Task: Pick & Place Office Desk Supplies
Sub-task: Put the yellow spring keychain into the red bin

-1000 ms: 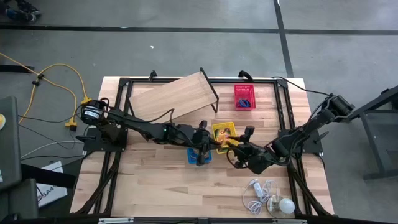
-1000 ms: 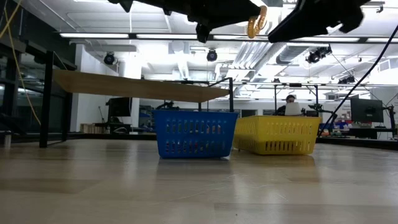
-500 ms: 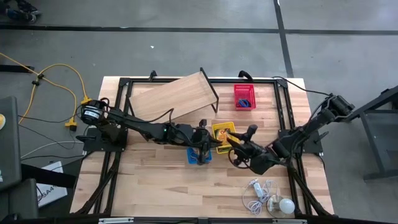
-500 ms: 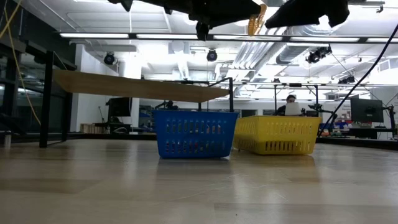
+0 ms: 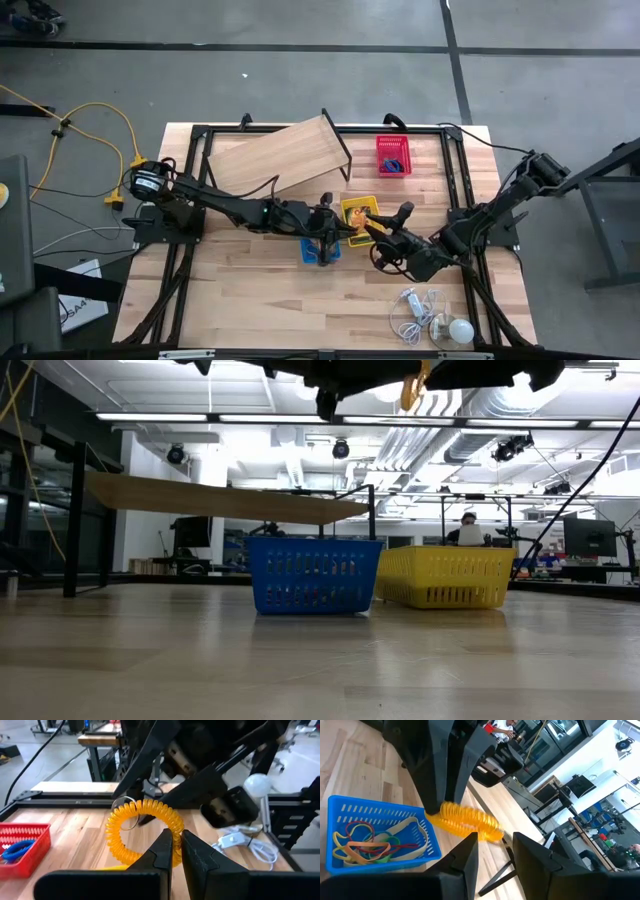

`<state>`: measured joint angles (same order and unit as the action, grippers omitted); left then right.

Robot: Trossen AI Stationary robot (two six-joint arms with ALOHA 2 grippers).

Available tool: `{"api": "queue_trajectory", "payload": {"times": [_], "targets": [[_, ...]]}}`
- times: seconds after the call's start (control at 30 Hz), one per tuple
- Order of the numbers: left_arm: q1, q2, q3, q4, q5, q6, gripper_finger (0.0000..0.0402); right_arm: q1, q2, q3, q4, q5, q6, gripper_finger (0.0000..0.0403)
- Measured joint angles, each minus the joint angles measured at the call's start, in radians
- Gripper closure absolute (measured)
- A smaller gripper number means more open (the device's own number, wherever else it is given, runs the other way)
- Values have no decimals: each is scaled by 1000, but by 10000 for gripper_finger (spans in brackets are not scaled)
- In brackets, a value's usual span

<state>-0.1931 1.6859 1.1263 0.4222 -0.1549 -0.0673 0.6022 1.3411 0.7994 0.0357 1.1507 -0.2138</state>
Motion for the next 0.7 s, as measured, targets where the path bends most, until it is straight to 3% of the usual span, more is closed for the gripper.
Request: {"api": "queue_trajectory", "payload": {"times": [0.33,0.7], "targets": [[-2,0,0,29,26,0,382,0,0,0,21,3,-4,292],[-5,0,0,29,28,-7,381,0,0,0,119,0,-135,292]]}}
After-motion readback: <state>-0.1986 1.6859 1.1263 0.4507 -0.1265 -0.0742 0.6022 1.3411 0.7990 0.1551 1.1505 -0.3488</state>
